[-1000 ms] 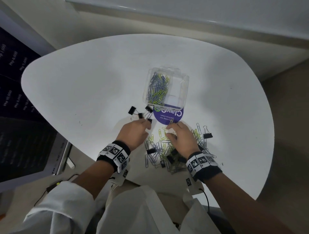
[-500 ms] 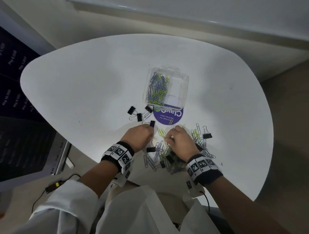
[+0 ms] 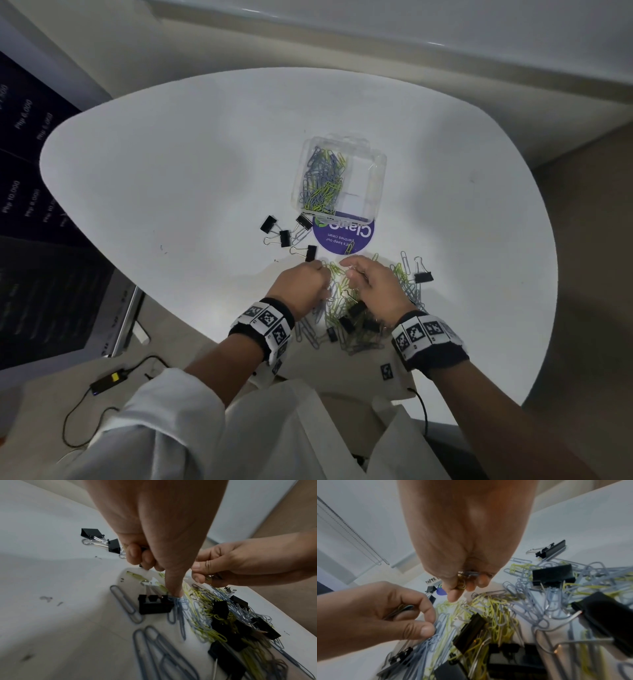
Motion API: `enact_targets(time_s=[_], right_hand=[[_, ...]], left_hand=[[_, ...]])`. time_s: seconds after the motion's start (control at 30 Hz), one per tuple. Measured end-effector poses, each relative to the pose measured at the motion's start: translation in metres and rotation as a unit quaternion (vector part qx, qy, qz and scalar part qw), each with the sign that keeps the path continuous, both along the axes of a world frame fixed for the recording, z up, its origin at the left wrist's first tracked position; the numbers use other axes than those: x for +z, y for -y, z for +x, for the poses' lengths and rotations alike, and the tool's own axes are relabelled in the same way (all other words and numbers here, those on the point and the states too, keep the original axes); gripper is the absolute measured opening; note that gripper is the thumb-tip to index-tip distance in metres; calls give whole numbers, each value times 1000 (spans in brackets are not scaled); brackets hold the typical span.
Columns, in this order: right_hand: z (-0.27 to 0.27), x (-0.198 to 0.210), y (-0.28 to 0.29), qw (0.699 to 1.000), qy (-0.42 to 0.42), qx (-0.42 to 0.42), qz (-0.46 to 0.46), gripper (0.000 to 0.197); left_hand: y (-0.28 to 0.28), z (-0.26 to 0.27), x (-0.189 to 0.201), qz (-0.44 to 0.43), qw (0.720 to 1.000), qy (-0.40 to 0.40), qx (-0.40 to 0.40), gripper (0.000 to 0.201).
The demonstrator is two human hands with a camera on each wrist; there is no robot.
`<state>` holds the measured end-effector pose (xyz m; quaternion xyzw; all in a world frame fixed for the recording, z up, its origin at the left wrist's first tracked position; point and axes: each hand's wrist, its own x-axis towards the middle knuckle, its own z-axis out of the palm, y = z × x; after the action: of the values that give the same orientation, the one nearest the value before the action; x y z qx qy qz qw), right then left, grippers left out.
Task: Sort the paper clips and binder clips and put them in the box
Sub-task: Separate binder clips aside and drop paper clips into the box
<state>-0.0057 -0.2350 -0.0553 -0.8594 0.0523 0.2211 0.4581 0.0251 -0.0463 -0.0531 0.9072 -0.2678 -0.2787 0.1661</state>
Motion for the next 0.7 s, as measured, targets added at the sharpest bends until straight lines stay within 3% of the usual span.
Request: enact_targets(time_s=[0.2, 0.37, 0.43, 0.53, 0.63, 0.7], right_hand=[[3, 3, 2, 995, -55, -63, 49, 23], [10, 4, -2, 979, -131, -135, 74, 24], [10, 7, -4, 987, -107, -111, 50, 22], [8, 8, -8, 999, -47, 2, 5, 21], [5, -4, -11, 989, -8, 131, -69, 39], [3, -10, -15, 983, 23, 150, -105, 30]], left_hand=[[-4, 2, -3, -22, 998, -49, 31, 16], [-8, 6, 5, -112, 962, -158, 195, 8], [-10, 7, 9, -151, 930, -199, 271, 10], [-13, 11, 8, -174, 906, -210, 325, 11], [-14, 15, 6, -221, 868, -261, 361, 17], [-13, 16, 7, -248, 833, -298, 394, 25]])
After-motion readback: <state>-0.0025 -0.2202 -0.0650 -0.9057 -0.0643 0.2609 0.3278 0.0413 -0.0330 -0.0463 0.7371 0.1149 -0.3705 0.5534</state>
